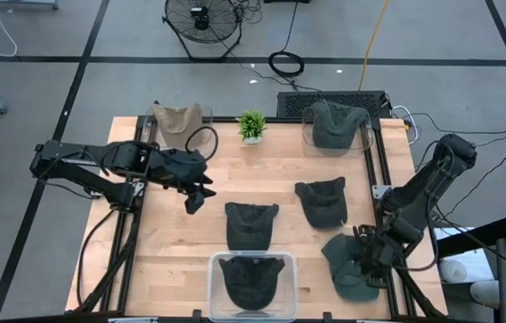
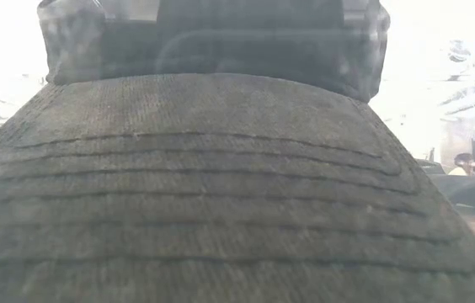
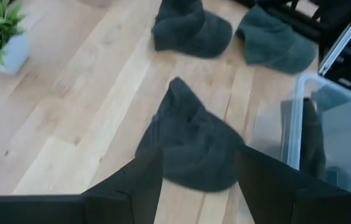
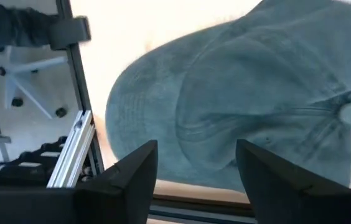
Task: Pick & Place hat
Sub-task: Put the dark gray cap into the right transparent bin
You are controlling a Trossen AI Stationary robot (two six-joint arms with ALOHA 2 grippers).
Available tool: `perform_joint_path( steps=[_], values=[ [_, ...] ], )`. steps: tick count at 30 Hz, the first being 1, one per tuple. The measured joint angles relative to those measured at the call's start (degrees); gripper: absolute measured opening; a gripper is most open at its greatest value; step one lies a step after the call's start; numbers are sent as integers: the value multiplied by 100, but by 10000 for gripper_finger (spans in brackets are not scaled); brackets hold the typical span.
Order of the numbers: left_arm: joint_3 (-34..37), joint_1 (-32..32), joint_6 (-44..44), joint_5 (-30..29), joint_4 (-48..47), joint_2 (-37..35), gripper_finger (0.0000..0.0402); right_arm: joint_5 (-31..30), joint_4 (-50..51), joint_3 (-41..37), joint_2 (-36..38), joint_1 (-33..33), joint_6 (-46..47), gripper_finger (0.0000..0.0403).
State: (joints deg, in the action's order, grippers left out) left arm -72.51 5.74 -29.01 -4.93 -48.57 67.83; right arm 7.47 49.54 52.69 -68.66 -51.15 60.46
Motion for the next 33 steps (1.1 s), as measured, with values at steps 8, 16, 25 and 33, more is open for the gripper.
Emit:
perform_joint_path(
  steps=[8, 16, 25, 33],
  values=[
    [0, 15, -22, -7, -224, 0, 202, 28, -1039, -346, -390, -149, 70, 252],
    [2, 16, -66, -224, -221, 0, 202, 146, -1277, -995, -396, -147, 381, 247],
    [2, 14, -66, -263, -37, 0, 202, -161, -1832, -1156, -402, -349, 404, 210],
    [2, 16, -67, -265, -40, 0, 202, -324, -1815, -1206, -398, -486, 635, 146]
  ],
)
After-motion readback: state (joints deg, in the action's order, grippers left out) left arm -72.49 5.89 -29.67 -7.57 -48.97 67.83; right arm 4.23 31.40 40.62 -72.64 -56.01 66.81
